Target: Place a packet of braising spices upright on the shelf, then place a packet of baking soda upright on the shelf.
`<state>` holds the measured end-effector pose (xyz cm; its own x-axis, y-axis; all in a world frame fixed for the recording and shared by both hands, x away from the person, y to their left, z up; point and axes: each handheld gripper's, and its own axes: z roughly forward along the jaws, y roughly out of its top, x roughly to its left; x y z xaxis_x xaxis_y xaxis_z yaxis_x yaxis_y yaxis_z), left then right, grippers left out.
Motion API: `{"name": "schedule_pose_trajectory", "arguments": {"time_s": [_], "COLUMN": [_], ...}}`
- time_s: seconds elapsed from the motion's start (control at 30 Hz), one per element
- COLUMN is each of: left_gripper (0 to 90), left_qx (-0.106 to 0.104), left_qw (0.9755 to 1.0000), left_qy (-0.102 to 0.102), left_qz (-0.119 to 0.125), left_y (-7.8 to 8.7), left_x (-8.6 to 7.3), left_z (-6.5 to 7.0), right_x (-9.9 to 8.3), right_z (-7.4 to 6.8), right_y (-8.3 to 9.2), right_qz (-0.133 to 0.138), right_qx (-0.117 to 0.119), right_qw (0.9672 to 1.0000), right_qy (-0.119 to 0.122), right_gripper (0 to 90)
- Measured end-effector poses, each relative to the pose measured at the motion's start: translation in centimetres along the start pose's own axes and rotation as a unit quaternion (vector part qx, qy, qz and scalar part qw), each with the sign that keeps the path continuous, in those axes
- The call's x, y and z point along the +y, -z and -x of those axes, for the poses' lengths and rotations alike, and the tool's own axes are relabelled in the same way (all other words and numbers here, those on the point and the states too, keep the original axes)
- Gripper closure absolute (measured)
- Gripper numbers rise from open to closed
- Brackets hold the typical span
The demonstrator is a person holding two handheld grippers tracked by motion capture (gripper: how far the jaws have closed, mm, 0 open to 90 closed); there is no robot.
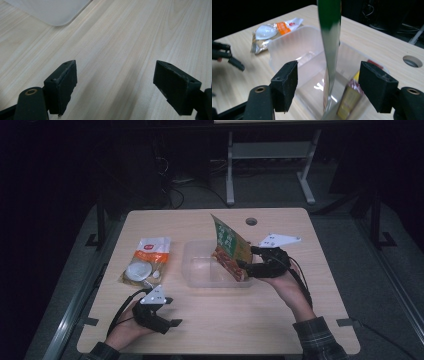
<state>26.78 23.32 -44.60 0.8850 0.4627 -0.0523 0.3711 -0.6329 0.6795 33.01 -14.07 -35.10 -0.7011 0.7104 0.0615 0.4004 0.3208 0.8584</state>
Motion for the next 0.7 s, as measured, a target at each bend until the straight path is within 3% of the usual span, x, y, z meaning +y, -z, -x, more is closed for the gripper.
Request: {"name": "schedule_pose_trajectory", "arguments": {"time_s": [0.3,0.6,0.7], "left_gripper": [18.7,20.2,25.2], "left_qx": [0.005,0.020,0.030], "left_qw": [0.9999,0.9995,0.9982], "left_qy": [0.009,0.021,0.048], "left_qz": [0.009,0.008,0.020], "left_y": [0.2,0.8,1.2], "left_x": [0.0,-0.1,0.0], "left_z": [-0.2,-0.6,-0.9], "right_x": [-3.6,-6.9,-8.3], "right_z": [-0.3,-1.2,-2.0], "right_y": [1.7,1.4,1.2], "right_qz": [-0.034,-0.075,-0.085], "right_qx": [0.012,0.025,0.029], "right_qw": [0.9993,0.9967,0.9957], "right_qy": [0.005,0.019,0.024], "right_gripper": [29.3,28.0,27.6]}}
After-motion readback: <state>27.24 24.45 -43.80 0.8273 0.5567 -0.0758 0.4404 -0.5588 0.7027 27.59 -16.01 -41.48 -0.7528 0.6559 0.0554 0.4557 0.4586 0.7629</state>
